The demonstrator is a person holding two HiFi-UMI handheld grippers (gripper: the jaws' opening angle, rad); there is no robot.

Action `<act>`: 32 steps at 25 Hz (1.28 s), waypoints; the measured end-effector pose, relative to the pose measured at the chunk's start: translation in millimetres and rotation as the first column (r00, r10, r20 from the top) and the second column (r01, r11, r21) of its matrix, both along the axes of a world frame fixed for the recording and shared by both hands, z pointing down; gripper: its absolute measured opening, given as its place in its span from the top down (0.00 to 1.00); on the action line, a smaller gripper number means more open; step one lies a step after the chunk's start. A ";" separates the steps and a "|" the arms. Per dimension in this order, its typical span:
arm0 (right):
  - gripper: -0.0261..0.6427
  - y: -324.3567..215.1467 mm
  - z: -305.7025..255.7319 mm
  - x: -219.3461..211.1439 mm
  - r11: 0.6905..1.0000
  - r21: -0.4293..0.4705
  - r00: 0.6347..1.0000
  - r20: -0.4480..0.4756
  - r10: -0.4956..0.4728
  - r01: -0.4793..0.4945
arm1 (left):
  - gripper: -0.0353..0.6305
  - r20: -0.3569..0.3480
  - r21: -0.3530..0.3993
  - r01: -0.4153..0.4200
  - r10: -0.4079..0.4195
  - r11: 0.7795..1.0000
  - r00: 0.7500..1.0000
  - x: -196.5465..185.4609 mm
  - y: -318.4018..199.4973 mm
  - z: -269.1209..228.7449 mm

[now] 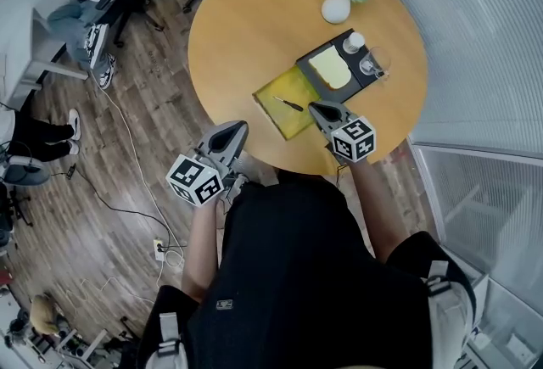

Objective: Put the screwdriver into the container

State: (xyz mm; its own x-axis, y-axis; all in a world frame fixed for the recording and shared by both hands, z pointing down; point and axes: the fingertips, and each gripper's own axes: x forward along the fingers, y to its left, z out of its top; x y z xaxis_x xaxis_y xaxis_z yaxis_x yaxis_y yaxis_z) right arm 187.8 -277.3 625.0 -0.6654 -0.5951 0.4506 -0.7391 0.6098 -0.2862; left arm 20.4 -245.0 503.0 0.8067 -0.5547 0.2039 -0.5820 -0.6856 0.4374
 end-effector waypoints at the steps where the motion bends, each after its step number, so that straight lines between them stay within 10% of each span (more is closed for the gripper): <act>1: 0.95 1.8 -6.3 -0.8 1.000 0.010 1.000 0.008 0.005 -0.005 | 0.94 -0.001 0.001 -0.005 0.005 1.000 1.000 -0.1 0.5 -0.7; 32: 0.95 52.0 -76.3 -37.4 0.981 0.157 0.992 0.070 0.105 -0.115 | 0.94 -0.009 0.017 -0.116 0.116 0.993 0.993 -30.9 23.4 -11.7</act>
State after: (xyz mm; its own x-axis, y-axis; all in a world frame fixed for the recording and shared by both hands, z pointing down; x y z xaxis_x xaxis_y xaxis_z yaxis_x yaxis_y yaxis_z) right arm 150.4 -225.4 548.7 -0.6152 -0.7274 0.3041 -0.7884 0.5672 -0.2381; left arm -10.5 -221.6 491.4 0.8679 -0.4603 0.1869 -0.4935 -0.7554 0.4311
